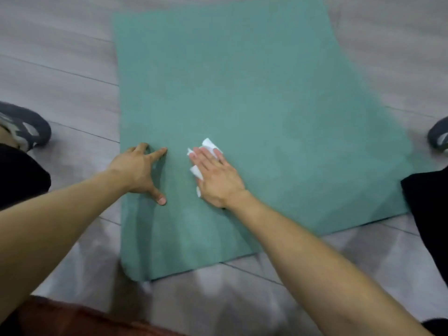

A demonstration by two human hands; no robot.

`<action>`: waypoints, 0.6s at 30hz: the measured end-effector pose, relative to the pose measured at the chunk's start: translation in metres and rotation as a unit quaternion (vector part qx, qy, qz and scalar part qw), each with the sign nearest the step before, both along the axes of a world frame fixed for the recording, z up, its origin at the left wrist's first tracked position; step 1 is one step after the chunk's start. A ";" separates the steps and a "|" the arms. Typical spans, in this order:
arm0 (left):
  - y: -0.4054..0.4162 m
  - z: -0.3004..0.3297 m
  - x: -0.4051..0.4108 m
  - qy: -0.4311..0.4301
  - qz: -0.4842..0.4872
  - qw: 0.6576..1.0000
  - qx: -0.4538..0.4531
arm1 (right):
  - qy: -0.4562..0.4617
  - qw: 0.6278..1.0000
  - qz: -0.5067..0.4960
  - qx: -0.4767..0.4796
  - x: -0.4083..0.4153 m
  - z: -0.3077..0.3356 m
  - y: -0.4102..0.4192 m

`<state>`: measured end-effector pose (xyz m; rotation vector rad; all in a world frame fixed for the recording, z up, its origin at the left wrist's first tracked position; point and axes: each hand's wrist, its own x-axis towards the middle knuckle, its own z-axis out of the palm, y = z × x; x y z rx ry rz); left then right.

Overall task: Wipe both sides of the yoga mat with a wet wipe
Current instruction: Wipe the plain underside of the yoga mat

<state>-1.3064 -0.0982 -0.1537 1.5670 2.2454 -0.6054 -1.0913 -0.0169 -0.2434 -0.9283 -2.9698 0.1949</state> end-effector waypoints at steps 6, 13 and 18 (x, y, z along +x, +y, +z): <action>0.002 0.004 -0.008 0.036 -0.079 0.996 -0.022 | 0.009 0.941 -0.336 -0.025 0.135 0.005 0.142; 0.023 0.018 -0.047 -0.015 -0.151 0.987 -0.059 | 0.080 0.996 -0.015 -0.025 -0.055 -0.003 -0.048; 0.039 0.043 -0.084 -0.114 -0.108 0.983 -0.091 | 0.033 0.996 0.084 0.001 -0.059 -0.001 -0.046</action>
